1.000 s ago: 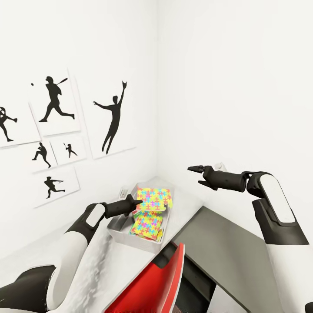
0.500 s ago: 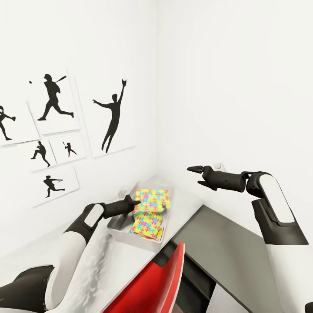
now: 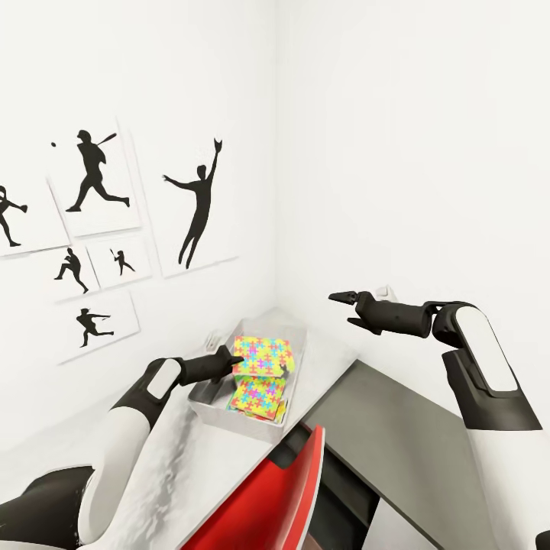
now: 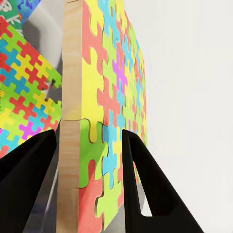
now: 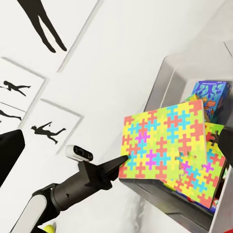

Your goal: Put all the toys in the child's room - the three board games (two on the bed and one on the table), the two jigsaw puzzles on the table, and the tennis ball on the table - inside the toy box on the table in the child's room.

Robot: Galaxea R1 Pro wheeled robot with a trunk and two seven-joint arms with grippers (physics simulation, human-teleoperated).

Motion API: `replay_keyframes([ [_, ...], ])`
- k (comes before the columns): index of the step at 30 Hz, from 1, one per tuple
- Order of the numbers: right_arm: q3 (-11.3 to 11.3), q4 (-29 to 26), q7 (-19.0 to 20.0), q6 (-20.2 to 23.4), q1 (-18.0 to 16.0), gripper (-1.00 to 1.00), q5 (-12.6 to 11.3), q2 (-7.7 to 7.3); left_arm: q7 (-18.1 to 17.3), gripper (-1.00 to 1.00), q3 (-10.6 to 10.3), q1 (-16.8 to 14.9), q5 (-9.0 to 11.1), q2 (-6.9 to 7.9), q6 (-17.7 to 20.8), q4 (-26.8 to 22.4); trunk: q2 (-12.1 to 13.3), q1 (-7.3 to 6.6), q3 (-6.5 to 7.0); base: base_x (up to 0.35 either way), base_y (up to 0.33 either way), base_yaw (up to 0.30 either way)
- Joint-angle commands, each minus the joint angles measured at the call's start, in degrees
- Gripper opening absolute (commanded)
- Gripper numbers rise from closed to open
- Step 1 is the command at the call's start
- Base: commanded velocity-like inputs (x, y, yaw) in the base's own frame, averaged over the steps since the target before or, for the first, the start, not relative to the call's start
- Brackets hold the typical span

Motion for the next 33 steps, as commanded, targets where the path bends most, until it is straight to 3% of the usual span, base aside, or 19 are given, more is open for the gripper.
replay_keyframes([
  [1,0.06,-0.04,-0.59,0.01,-0.07,1.00,-0.56,-0.04,-0.10,-1.00,0.46,-0.06,-0.19,-0.06,0.37,0.00,-0.14,0.04,-0.14,0.000,0.000,0.000],
  [16,0.06,-0.05,-0.59,0.12,-0.13,1.00,-0.58,-0.02,-0.17,-1.00,0.62,-0.06,0.05,1.82,0.05,0.10,-0.14,0.04,-0.77,0.000,0.000,0.000],
  [33,0.18,-0.05,-0.59,0.12,-0.16,1.00,-0.58,0.05,-0.78,-1.00,0.54,-0.06,0.39,1.79,0.12,0.10,-0.14,0.04,-2.36,0.000,0.000,0.000],
])
